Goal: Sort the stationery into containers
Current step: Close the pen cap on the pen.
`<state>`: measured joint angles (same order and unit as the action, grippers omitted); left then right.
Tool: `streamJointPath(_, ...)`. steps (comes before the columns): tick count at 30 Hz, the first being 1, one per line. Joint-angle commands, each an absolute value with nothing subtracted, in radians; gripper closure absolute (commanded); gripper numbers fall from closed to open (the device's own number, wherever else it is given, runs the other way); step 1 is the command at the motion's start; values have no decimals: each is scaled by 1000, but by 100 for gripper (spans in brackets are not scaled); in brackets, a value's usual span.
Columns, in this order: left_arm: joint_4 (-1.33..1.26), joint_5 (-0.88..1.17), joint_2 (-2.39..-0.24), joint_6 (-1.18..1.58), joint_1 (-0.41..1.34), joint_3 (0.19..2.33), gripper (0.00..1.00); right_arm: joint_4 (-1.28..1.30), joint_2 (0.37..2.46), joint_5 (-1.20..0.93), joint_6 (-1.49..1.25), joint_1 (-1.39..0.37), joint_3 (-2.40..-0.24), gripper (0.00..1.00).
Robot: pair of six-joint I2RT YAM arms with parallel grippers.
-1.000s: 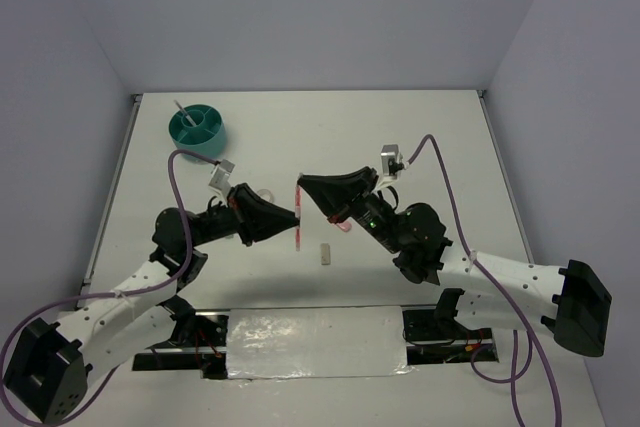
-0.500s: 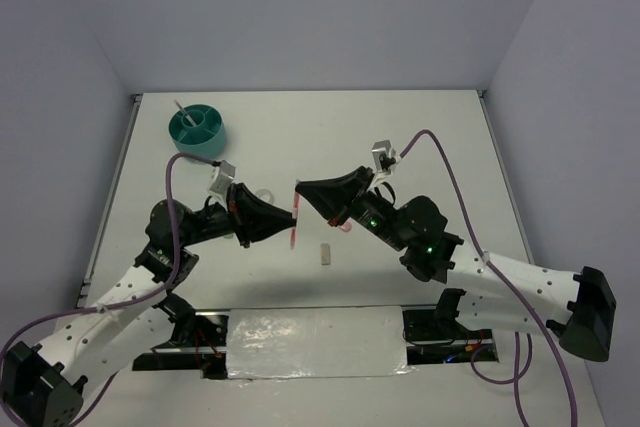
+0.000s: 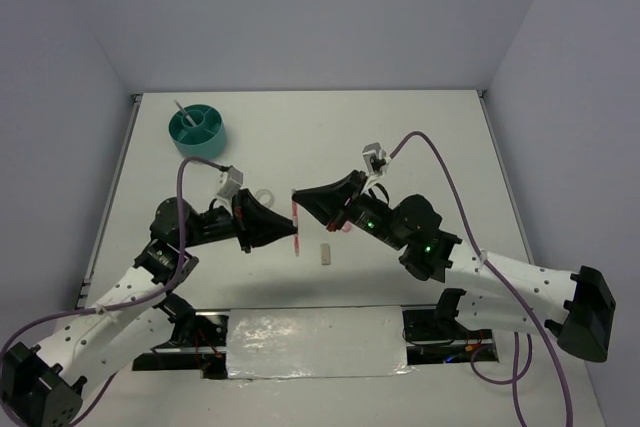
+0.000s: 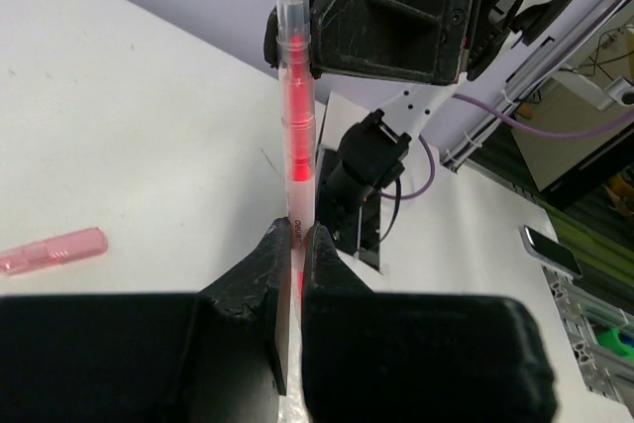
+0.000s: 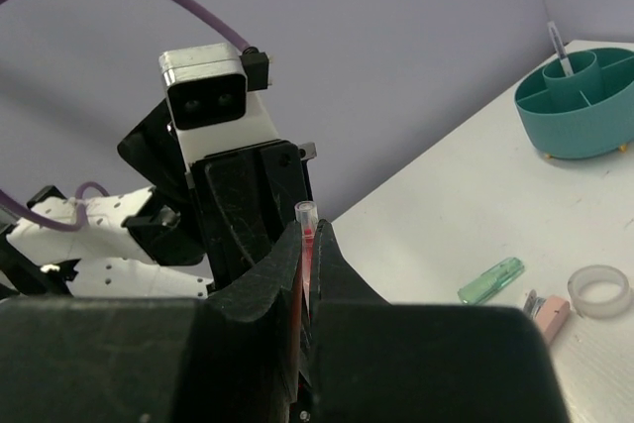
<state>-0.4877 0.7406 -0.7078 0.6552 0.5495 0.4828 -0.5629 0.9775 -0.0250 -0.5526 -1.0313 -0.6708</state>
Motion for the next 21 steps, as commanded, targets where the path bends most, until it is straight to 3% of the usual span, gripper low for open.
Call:
streamJointPath(1,-676,693,-704,614,549,592,100,-431,1020,-138,-549,-1048,-569,100)
streamJointPath(10,-667,678,-726,607,549,601,100,-485,960,-123,-552,-1048,-456,100)
streamJointPath(21,-679,697,-706,552,557,566,100,-404,911,-147,-514,-1049,-662,90)
